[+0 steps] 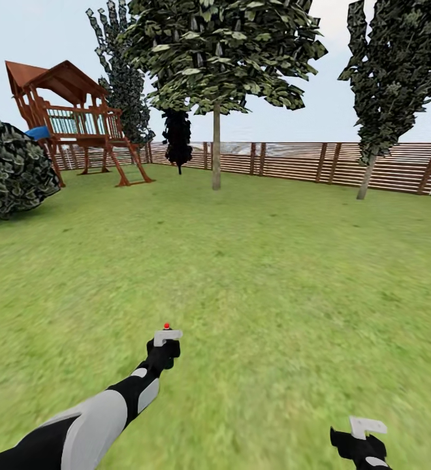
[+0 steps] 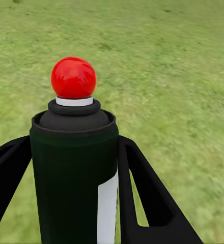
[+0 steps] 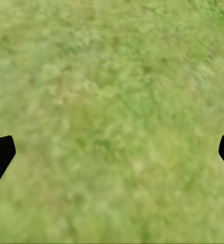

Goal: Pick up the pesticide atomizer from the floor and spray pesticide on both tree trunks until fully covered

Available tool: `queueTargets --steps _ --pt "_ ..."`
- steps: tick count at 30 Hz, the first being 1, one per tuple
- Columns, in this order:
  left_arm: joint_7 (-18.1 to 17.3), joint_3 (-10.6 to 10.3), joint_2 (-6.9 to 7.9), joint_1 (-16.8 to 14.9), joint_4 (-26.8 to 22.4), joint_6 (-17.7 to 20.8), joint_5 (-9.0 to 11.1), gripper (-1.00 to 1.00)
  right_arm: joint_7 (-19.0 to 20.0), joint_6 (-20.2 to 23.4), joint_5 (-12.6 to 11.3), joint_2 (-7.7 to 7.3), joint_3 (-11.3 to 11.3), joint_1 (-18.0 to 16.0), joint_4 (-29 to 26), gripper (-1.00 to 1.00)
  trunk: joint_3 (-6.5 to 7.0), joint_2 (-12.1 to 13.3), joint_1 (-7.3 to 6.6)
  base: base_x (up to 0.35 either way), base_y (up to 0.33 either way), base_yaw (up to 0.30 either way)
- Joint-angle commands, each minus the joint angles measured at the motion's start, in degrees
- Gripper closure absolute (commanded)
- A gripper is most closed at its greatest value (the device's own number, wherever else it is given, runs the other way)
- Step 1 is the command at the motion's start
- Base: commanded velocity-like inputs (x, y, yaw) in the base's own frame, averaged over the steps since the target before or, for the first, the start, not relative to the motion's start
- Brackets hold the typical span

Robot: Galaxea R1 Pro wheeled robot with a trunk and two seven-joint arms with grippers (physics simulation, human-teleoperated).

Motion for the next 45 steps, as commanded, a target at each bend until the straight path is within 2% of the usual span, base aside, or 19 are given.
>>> queueTargets --steps 1,26,31,45 --pt "0.0 0.0 0.00 0.0 0.0 0.0 0.0 1.00 0.0 0.0 0.0 0.00 0.0 0.0 0.0 -1.00 0.00 0.0 0.00 0.350 0.000 0.000" --pt "0.0 0.0 0.00 0.0 -0.1 -0.1 0.1 1.00 0.0 -1.2 0.0 -0.09 -0.1 0.0 -0.4 -1.00 0.00 0.0 0.00 0.350 0.000 0.000" --pt "0.0 0.0 0.00 0.0 -0.1 -0.2 0.1 1.00 -0.1 -1.2 0.0 -0.15 -0.2 0.0 -3.2 -1.00 0.00 0.0 0.00 0.350 0.000 0.000" --pt "0.0 0.0 0.00 0.0 -0.1 -0.2 0.1 1.00 -0.2 -1.1 -0.1 -0.18 -0.3 0.0 -3.6 -1.00 0.00 0.0 0.00 0.350 0.000 0.000"
